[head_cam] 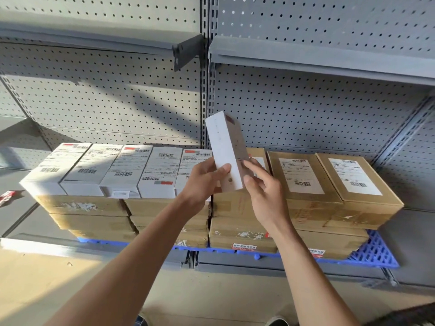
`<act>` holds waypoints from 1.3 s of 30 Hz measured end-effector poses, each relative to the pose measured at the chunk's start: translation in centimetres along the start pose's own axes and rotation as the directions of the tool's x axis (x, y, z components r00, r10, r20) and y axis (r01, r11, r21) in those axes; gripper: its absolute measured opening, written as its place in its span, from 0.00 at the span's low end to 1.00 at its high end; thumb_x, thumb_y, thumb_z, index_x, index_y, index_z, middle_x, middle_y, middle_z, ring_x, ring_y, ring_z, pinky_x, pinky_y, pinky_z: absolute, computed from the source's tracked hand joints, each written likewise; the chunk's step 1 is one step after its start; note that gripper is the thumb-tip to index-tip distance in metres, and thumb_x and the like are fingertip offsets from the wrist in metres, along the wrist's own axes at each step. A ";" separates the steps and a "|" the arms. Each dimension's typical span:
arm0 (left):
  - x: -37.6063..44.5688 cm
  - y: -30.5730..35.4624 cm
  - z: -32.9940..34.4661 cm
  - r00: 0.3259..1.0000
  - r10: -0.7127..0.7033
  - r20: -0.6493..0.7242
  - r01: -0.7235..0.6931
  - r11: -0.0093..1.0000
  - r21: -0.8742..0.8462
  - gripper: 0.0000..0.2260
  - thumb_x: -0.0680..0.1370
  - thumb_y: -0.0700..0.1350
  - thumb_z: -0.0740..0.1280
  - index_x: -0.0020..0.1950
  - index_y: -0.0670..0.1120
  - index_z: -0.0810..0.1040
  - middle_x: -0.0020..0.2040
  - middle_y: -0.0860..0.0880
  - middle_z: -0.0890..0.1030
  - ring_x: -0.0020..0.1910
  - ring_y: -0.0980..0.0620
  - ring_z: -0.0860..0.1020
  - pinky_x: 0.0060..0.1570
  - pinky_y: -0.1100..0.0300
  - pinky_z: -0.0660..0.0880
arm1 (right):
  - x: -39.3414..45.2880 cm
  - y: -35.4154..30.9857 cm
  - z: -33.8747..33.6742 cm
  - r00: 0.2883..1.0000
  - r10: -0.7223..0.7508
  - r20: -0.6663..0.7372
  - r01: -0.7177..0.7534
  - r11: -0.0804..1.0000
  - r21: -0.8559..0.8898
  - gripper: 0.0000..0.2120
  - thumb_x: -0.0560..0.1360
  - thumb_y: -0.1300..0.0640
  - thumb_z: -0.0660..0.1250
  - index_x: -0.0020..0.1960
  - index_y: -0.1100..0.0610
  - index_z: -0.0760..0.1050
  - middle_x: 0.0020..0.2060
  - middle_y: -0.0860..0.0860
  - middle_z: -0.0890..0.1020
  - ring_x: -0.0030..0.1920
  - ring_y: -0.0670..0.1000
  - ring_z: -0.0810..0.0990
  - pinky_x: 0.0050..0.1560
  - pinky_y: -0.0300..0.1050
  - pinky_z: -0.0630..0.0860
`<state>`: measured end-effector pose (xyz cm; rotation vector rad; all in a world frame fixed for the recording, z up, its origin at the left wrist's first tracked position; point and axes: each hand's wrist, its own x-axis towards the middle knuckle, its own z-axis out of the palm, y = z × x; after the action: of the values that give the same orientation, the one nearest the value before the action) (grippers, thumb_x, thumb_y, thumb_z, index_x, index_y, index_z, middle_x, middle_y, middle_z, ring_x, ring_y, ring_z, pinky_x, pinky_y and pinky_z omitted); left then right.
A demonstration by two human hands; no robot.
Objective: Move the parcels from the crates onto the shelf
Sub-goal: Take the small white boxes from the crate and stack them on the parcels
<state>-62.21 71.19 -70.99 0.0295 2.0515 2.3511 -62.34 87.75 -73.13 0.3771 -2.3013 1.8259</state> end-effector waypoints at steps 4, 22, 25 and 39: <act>-0.1 0.1 -0.5 0.995 -0.022 0.093 0.025 0.999 -0.036 0.14 0.85 0.43 0.61 0.70 0.43 0.75 0.63 0.45 0.82 0.61 0.43 0.81 0.58 0.45 0.80 | 0.3 0.7 -0.2 0.995 0.096 0.015 -0.095 0.995 -0.034 0.32 0.74 0.32 0.68 0.74 0.42 0.71 0.66 0.41 0.80 0.67 0.47 0.78 0.70 0.56 0.73; 2.2 -2.4 -0.8 0.972 0.180 -0.152 -0.048 0.785 0.618 0.20 0.86 0.42 0.57 0.78 0.48 0.68 0.65 0.52 0.80 0.44 0.53 0.83 0.43 0.63 0.82 | 0.7 2.0 0.2 0.998 0.070 0.002 -0.066 0.948 -0.311 0.24 0.79 0.55 0.71 0.73 0.55 0.74 0.72 0.44 0.74 0.73 0.44 0.70 0.74 0.53 0.69; 3.0 -2.9 -0.9 0.974 0.165 -0.157 -0.006 0.707 0.707 0.24 0.83 0.42 0.55 0.80 0.52 0.65 0.63 0.47 0.83 0.58 0.47 0.81 0.58 0.49 0.80 | 1.1 2.3 0.5 0.994 0.104 0.016 -0.093 0.937 -0.336 0.24 0.79 0.59 0.70 0.74 0.54 0.73 0.72 0.42 0.74 0.73 0.44 0.70 0.75 0.51 0.67; 4.2 -3.1 -2.2 0.961 0.220 -0.171 -0.043 0.724 0.689 0.16 0.83 0.41 0.60 0.68 0.48 0.80 0.64 0.50 0.82 0.60 0.50 0.81 0.59 0.57 0.78 | 1.7 2.2 1.4 0.984 0.175 0.033 -0.143 0.889 -0.434 0.23 0.82 0.65 0.64 0.76 0.54 0.71 0.78 0.48 0.65 0.79 0.44 0.58 0.67 0.26 0.49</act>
<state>-66.46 69.52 -74.33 -0.1087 3.0152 1.5593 -64.58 86.67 -75.00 0.1900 -2.7639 1.3155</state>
